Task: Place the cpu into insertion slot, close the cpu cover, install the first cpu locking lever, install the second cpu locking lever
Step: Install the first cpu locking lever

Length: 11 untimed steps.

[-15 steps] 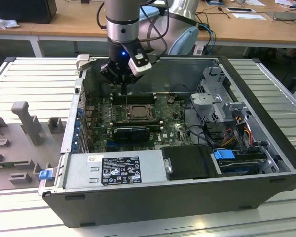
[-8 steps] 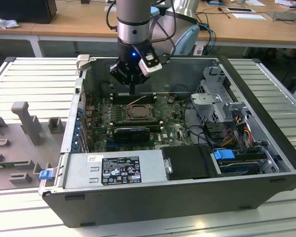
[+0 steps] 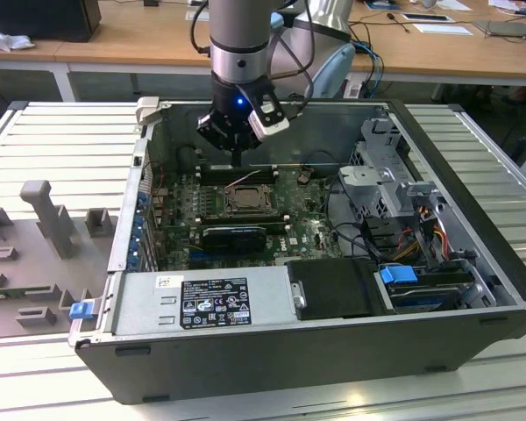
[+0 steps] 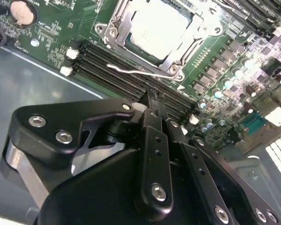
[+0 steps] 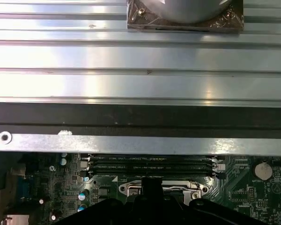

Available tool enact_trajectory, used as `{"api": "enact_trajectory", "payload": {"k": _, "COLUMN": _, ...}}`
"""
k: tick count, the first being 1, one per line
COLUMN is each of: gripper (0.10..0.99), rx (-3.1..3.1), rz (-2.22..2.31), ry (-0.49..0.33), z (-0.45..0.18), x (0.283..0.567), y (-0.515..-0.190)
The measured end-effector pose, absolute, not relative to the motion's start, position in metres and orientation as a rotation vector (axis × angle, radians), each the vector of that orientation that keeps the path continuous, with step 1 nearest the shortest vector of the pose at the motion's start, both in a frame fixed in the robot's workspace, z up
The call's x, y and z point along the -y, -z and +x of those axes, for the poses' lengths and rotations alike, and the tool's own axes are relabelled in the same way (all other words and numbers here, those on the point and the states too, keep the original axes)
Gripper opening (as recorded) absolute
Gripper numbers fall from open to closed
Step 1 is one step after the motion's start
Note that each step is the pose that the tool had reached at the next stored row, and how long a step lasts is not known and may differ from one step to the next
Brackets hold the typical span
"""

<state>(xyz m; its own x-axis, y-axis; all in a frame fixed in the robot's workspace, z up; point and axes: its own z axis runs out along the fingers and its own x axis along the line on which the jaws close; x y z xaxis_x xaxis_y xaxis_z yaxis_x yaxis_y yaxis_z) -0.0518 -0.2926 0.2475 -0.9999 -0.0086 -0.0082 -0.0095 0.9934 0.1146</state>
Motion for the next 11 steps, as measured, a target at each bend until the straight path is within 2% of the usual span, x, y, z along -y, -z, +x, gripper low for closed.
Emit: {"api": "enact_trajectory", "payload": {"k": 11, "gripper": 0.106, "rx": -3.129, "rz": -0.015, "ry": -0.180, "z": -0.041, "x": 0.293, "y": -0.234}}
